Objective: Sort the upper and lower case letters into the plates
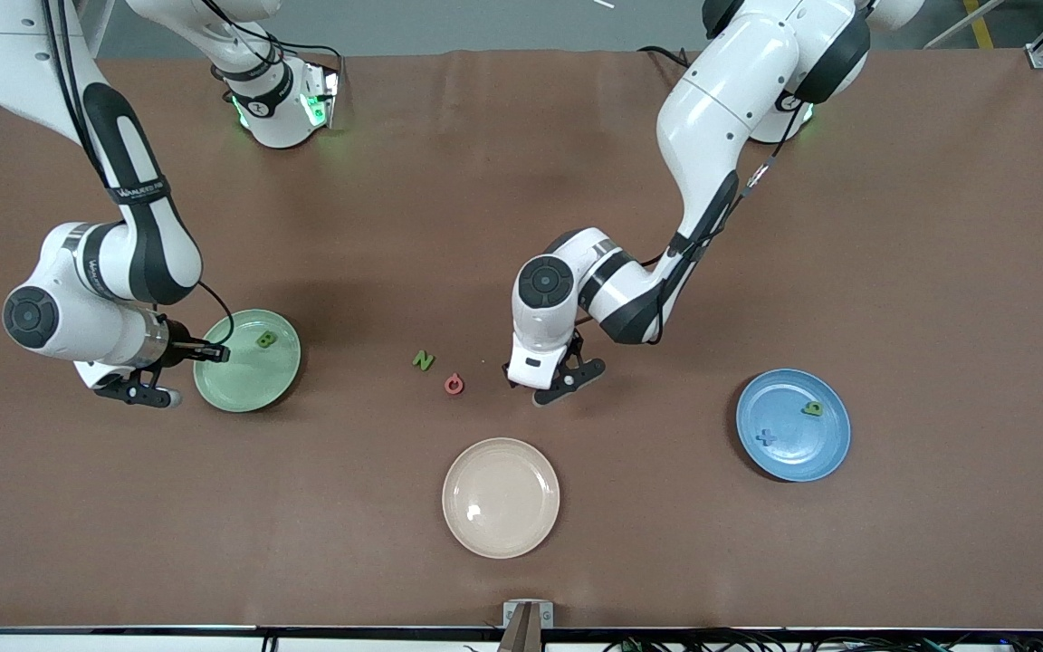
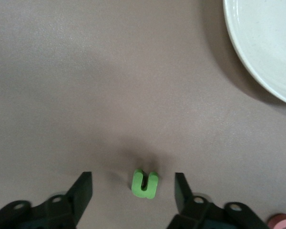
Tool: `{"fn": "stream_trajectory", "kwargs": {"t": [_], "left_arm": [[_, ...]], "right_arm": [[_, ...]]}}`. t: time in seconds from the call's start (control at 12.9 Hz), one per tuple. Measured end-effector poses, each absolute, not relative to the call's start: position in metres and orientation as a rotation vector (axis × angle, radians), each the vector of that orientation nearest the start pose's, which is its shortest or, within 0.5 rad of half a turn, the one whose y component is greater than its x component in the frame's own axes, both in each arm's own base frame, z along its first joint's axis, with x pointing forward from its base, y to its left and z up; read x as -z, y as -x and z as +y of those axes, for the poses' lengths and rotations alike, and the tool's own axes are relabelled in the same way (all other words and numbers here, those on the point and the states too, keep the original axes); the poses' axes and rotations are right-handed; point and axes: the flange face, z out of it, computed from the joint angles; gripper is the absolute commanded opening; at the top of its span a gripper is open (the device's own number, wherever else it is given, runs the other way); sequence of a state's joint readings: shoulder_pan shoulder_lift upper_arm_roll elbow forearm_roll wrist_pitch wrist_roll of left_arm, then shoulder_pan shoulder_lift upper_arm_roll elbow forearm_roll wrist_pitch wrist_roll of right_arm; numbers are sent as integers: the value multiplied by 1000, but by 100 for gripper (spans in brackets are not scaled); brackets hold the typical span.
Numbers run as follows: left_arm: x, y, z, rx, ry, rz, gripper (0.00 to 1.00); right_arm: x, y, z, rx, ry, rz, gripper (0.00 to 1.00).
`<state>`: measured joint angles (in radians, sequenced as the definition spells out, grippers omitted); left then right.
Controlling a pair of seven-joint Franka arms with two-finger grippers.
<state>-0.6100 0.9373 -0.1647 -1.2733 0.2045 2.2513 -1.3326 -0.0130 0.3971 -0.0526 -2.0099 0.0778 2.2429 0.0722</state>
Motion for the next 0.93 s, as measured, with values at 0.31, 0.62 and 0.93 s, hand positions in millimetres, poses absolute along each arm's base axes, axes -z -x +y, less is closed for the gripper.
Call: {"fn": "stream_trajectory", "kwargs": {"t": [0.31, 0.62, 0.93], "left_arm": [[-182, -563, -503, 76, 3068, -784, 55], [-173, -552, -514, 67, 3069, -750, 26], [-176, -554, -512, 69, 3065, -753, 0]], "right_arm": [[-207, -570, -41, -238, 3089, 295, 2], [-193, -568, -40, -257, 3089, 294, 7], [-185, -566, -41, -275, 3089, 295, 55]]}}
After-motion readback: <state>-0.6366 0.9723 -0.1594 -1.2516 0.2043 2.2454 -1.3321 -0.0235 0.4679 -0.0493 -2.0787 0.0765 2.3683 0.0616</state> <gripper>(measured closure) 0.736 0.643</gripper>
